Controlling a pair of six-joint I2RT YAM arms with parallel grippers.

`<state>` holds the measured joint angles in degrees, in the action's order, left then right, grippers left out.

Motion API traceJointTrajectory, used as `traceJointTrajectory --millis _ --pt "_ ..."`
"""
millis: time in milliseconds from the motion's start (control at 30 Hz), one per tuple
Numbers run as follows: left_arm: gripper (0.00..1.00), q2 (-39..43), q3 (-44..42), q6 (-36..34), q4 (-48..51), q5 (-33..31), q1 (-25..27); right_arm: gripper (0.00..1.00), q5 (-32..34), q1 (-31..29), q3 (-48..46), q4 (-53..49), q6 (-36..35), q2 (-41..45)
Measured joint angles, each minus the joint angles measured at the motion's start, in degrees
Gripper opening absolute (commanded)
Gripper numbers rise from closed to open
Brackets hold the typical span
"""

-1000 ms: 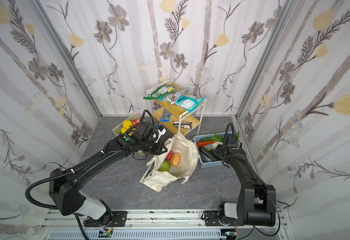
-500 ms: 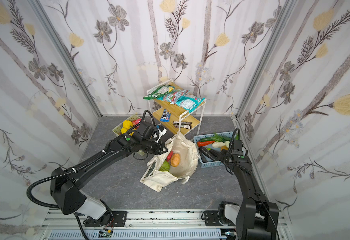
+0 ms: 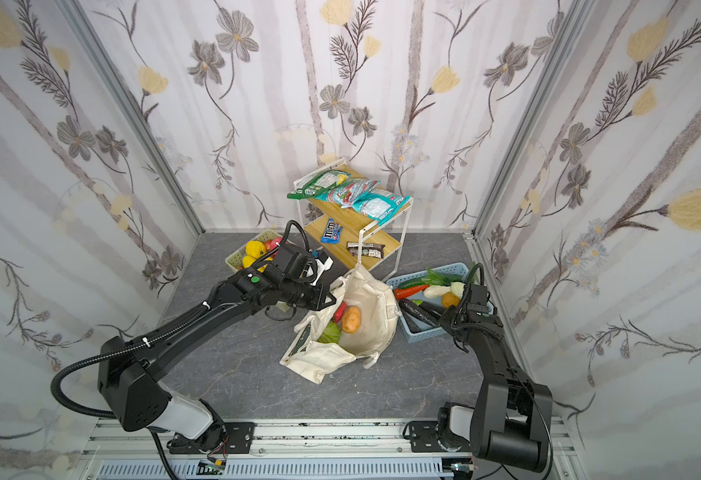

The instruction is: Place the food into the grocery bag and tie it

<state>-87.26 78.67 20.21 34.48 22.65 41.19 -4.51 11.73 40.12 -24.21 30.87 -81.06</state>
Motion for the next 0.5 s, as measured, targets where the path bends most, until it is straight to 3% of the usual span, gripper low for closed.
traceJointTrajectory --millis 267,500 --pt "0.0 0.0 0.0 -0.02 0.02 0.0 0.0 0.13 3.52 2.51 0.55 -0.15 -3.48 -1.18" --pt "0.0 -0.42 0.98 -0.37 0.61 0.07 0.0 0.18 11.32 3.61 3.56 -1.97 -8.7 -4.83"
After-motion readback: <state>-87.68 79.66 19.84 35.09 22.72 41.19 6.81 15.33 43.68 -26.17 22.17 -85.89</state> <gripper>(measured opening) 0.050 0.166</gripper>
